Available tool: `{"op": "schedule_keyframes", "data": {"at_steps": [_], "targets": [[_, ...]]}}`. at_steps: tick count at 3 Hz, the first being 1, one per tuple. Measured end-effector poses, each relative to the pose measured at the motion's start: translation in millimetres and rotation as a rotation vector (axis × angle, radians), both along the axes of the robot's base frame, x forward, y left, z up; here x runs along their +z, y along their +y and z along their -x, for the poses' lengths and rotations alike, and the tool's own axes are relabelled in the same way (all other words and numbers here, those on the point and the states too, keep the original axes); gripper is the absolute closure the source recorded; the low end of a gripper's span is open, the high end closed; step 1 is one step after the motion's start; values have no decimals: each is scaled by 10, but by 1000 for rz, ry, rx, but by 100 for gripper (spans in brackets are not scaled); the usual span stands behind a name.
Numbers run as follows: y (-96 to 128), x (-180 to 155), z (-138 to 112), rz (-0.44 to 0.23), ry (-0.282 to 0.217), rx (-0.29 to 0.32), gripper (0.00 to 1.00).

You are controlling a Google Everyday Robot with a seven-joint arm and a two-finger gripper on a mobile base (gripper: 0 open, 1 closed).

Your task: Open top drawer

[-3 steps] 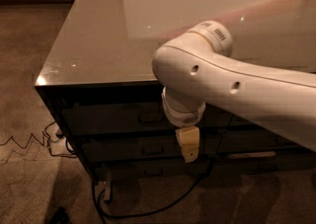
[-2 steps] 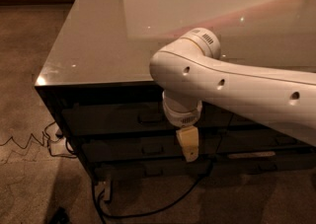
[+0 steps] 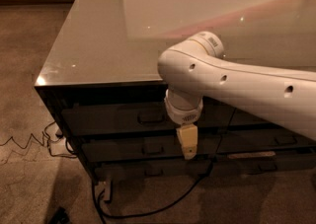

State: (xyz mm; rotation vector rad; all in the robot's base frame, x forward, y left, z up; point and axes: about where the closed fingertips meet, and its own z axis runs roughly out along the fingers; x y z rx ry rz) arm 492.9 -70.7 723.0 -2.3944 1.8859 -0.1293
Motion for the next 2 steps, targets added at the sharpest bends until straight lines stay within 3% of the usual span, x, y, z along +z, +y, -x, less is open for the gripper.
{"op": "schedule_keyframes", "data": {"at_steps": [2], "targets": [[-287,-400,-387,-232,54,-71,0]]}}
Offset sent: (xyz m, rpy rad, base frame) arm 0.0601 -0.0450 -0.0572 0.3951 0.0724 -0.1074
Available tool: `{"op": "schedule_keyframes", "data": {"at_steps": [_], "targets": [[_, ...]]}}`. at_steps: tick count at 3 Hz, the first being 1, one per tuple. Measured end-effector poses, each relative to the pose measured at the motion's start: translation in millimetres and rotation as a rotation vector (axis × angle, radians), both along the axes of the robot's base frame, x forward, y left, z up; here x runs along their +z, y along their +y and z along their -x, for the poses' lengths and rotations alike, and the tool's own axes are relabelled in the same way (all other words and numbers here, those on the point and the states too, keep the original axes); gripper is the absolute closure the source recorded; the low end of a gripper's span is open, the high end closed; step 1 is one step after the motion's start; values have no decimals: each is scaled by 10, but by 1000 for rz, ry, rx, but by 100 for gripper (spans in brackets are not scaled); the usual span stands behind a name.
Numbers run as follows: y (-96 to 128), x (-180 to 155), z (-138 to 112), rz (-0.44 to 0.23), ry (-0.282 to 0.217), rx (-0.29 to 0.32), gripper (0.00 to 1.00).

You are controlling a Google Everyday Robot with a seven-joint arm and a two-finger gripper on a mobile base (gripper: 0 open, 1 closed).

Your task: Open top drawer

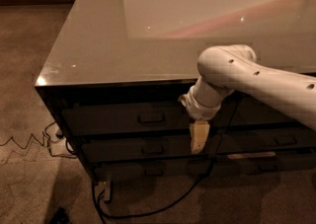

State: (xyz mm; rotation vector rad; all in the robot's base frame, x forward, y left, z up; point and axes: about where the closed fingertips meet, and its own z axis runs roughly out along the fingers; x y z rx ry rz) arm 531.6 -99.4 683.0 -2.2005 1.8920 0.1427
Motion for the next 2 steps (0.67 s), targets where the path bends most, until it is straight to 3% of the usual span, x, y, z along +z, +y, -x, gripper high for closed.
{"op": "schedule_keyframes", "data": {"at_steps": [1,2], "targets": [[-12,-88,-86,-82,-1,-10,0],[57,-124,-50,-85,-5,0,0]]}}
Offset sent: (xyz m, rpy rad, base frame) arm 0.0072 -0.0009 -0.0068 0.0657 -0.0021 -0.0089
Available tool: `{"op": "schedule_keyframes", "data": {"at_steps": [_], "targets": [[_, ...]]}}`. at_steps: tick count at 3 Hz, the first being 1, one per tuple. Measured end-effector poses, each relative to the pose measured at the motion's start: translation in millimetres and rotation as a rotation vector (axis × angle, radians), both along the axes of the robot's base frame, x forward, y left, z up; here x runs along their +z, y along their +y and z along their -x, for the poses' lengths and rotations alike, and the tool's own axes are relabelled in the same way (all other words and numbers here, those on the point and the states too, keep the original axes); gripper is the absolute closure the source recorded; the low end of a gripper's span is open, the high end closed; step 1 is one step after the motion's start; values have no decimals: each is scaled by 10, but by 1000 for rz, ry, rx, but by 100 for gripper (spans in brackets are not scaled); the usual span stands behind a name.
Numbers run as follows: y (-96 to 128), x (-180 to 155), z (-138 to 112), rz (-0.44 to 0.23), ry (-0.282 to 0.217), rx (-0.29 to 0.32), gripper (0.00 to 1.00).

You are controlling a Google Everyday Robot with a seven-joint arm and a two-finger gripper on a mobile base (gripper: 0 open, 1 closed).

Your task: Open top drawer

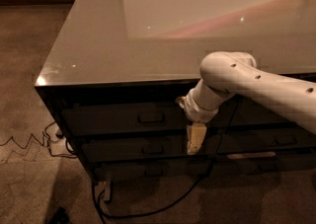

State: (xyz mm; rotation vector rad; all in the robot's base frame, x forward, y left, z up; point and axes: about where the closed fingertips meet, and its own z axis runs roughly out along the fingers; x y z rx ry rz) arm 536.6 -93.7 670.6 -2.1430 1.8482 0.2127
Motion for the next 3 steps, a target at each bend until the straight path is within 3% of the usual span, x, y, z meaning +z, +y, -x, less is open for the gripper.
{"op": "schedule_keyframes", "data": {"at_steps": [2,3], "targets": [[182,-189,-59,92,-76,-3,0],[72,-240,-154,146,-107,-50,0]]}}
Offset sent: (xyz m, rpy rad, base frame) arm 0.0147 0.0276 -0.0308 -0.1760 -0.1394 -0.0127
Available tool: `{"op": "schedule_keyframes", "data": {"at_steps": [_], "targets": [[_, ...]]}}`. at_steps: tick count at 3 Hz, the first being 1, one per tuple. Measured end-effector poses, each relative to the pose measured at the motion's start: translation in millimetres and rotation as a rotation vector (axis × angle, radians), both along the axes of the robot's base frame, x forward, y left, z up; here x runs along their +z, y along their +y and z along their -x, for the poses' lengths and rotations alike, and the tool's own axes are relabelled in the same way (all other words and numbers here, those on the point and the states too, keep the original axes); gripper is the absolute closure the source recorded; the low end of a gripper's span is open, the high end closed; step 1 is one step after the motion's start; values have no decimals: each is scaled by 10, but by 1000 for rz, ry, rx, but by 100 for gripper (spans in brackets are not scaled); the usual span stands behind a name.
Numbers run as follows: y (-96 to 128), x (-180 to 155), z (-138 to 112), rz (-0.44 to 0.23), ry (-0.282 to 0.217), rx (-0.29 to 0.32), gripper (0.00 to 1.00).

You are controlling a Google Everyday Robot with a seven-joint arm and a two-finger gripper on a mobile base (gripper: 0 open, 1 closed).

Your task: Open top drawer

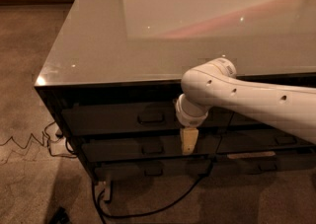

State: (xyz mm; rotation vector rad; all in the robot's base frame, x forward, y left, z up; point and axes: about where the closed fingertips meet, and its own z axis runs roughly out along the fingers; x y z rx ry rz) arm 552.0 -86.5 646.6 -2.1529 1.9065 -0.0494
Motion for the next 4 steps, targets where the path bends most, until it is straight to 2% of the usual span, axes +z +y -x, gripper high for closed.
{"op": "schedule_keyframes", "data": {"at_steps": [1,2,3,4], "targets": [[-226,-26,-76,35,-13,-67,0],[-387,2,-155,35,-27,-120,0],[-366,-3,-222,15,-29,-129,0],[-216,-135,-95,14,12,-76,19]]}}
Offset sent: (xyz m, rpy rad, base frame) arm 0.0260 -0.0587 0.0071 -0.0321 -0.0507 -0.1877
